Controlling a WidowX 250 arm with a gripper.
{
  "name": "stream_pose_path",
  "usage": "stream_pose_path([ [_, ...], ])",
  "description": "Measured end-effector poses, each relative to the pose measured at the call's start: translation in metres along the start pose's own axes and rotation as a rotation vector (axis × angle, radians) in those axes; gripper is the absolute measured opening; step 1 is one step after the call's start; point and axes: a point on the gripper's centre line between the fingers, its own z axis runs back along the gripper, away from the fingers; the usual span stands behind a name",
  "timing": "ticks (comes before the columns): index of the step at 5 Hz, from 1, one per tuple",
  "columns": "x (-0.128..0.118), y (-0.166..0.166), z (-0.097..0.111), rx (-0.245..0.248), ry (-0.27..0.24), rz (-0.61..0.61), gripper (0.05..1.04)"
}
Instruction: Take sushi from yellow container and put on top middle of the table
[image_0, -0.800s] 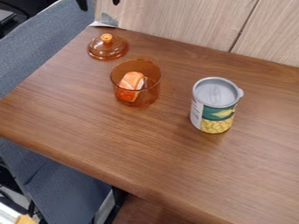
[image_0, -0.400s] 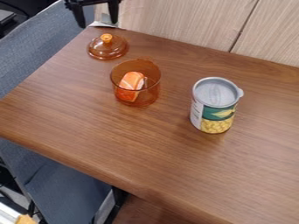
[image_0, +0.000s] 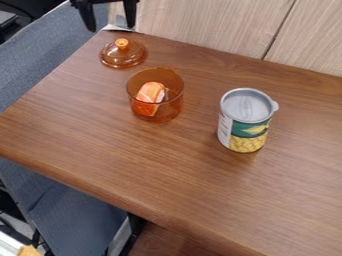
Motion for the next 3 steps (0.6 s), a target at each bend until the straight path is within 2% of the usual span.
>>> stream_pose_path([
  [1,-0.025,-0.012,0.006,-0.039,-0.007,-0.069,0.999],
  [2,-0.052,-0.034,0.0,-0.049,0.009,-0.166,0.999],
  [3,-0.064,-0.055,-0.007,-0.056,0.002,-0.257,0.999],
])
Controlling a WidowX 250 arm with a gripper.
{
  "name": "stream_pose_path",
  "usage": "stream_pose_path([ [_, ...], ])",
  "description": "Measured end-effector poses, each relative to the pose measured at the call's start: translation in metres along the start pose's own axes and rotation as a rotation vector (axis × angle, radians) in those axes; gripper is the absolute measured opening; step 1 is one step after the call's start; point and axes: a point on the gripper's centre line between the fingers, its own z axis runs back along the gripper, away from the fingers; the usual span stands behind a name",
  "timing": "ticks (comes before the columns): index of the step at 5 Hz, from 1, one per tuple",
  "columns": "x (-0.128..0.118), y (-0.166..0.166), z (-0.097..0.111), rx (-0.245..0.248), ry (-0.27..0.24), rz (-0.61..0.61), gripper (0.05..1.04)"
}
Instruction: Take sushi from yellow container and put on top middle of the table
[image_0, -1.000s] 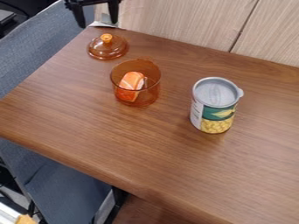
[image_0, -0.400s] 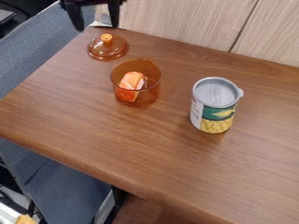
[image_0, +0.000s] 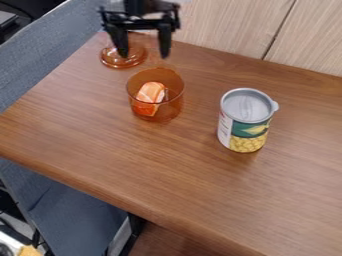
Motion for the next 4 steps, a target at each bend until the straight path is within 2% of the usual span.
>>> stream_pose_path([
  [1,0.001,-0.005,-0.01,0.005,0.003,-0.025,0.999],
  [2,0.0,-0.001,-0.026,0.029,0.033,-0.024,0.999],
  [3,-0.001,0.004,-0.037,0.043,0.042,-0.023,0.999],
  [4,-0.004,0.009,-0.049,0.02,0.056,-0.021,0.999],
])
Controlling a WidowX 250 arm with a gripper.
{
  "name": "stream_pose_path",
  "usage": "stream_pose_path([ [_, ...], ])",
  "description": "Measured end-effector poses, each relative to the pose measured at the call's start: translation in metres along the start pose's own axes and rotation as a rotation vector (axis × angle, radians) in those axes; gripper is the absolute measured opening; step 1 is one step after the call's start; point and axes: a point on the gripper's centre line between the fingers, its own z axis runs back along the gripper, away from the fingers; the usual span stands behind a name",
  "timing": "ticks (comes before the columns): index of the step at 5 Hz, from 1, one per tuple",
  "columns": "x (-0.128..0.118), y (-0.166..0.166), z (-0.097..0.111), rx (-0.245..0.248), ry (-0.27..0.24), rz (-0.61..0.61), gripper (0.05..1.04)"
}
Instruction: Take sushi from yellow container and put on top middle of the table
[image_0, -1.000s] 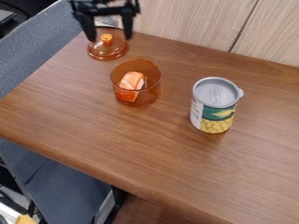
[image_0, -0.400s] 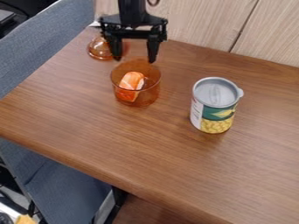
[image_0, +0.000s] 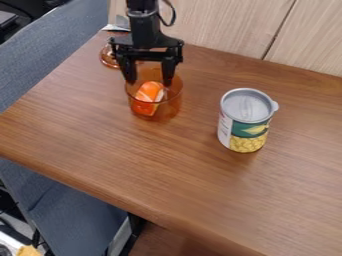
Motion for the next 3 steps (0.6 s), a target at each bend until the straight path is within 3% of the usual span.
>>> stream_pose_path([
  [2,-0.008,-0.008,-0.017,-0.004,0.018,-0.05,0.961],
  [3,-0.01,-0.007,-0.021,0.017,0.009,-0.05,0.679],
])
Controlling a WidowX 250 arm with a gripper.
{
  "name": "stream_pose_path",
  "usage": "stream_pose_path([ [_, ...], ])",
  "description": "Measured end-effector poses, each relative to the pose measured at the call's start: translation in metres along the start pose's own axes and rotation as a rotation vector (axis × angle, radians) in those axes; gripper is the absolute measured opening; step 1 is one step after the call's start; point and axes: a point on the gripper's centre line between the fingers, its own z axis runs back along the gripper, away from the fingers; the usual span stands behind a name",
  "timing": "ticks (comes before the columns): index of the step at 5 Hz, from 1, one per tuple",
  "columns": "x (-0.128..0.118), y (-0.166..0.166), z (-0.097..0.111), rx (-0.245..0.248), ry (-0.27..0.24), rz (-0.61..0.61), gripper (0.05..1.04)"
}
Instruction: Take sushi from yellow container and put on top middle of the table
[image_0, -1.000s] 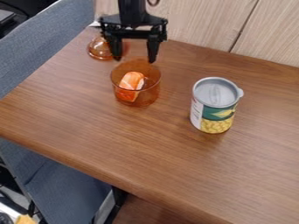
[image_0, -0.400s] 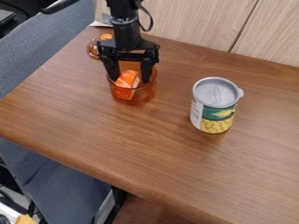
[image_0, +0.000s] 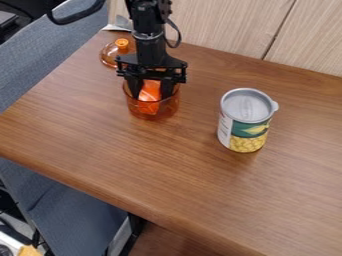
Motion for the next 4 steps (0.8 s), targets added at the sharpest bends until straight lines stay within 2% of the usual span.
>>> stream_pose_path([
  [1,0.0,0.001,-0.001,0.008,-0.001,0.001,0.589],
  [3,-0.001,0.003,0.006,0.022,-0.004,0.02,0.589],
  [4,0.006,0.008,0.029,0.007,-0.016,0.039,0.589],
])
